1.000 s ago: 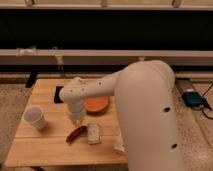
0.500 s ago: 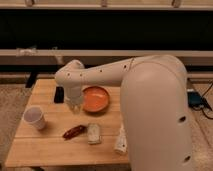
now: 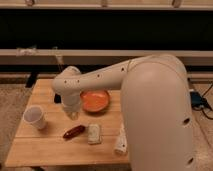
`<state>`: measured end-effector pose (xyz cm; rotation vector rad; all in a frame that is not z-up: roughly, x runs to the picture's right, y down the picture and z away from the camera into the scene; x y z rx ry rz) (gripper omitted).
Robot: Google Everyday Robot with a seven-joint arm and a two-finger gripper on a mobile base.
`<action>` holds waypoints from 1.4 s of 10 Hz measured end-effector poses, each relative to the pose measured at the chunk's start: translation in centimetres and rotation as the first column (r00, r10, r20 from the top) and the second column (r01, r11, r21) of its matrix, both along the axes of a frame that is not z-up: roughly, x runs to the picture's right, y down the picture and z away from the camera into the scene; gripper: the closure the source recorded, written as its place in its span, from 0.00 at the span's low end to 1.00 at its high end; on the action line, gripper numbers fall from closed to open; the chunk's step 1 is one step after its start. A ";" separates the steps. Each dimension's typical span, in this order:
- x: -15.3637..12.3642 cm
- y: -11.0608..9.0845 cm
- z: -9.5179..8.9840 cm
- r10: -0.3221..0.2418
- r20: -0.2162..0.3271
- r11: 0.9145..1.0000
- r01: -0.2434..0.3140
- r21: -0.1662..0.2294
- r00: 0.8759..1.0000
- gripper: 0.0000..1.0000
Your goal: Place the pepper in the ceramic bowl
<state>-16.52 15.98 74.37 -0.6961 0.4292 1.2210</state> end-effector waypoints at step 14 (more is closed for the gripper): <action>0.4 6.5 4.7 0.173 -0.272 0.984 -0.175 0.018 0.946 0.20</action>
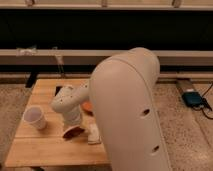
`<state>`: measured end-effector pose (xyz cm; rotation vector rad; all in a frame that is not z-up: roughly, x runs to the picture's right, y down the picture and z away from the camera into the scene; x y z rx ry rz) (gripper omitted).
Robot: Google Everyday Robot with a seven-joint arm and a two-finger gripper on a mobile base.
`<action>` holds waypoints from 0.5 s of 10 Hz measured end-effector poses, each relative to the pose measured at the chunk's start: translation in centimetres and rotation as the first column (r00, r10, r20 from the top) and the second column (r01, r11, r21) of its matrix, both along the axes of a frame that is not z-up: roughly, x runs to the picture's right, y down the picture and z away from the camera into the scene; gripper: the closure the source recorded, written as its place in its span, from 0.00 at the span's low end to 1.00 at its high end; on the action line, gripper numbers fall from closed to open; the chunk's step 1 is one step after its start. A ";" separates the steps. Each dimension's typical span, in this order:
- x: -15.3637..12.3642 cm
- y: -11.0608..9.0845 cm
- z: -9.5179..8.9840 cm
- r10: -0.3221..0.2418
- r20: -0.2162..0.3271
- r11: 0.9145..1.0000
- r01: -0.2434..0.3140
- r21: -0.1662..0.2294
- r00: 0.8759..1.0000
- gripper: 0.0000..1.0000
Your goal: Place the pepper in the ceramic bowl
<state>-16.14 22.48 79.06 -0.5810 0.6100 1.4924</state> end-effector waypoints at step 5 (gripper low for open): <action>-1.0 1.8 1.2 0.028 -0.022 0.999 -0.029 -0.046 0.999 0.20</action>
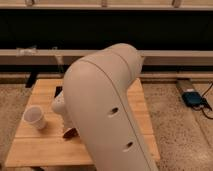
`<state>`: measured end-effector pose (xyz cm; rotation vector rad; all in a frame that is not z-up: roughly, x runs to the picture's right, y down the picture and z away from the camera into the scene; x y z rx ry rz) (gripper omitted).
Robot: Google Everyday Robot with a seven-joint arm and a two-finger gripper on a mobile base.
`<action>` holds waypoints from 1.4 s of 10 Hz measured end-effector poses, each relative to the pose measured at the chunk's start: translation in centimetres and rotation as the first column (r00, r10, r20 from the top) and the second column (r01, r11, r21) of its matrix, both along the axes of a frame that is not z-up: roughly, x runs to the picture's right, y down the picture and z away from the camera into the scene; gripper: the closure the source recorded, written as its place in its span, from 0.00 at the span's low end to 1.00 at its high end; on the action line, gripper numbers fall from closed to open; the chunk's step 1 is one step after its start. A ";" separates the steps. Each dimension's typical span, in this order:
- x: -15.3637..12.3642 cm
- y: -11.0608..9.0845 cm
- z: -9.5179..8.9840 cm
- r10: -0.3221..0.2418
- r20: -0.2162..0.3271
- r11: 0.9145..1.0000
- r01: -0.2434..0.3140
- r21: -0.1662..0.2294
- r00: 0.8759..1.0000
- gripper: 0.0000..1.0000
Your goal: Place the pepper in the ceramic bowl
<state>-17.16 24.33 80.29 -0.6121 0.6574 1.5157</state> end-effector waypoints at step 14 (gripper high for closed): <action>-2.0 0.3 -0.3 0.001 0.050 1.000 -0.001 -0.005 0.999 1.00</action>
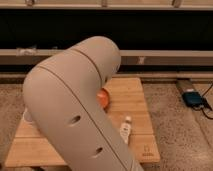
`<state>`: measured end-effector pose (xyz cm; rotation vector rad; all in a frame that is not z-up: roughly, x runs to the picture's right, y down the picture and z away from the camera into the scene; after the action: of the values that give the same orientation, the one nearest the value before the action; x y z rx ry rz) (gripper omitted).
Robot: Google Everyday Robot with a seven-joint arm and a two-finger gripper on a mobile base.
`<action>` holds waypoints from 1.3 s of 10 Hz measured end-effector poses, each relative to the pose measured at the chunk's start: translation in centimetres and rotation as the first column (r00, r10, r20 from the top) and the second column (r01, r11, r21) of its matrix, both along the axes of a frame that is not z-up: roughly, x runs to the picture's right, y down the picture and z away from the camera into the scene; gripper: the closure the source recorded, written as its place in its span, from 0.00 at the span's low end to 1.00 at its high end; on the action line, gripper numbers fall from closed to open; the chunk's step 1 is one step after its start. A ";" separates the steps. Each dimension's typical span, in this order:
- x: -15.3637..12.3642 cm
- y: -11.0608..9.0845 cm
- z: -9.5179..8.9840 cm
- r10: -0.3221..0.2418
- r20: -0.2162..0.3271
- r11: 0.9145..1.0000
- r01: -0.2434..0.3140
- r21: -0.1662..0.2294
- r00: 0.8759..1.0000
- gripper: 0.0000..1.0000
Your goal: Place the pepper in the ceramic bowl
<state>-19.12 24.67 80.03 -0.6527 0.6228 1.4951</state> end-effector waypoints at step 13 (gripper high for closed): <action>5.1 -15.0 -0.4 -0.010 0.021 0.989 0.007 0.145 1.000 0.88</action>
<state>-13.98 9.67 79.63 -0.5526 0.4945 1.5081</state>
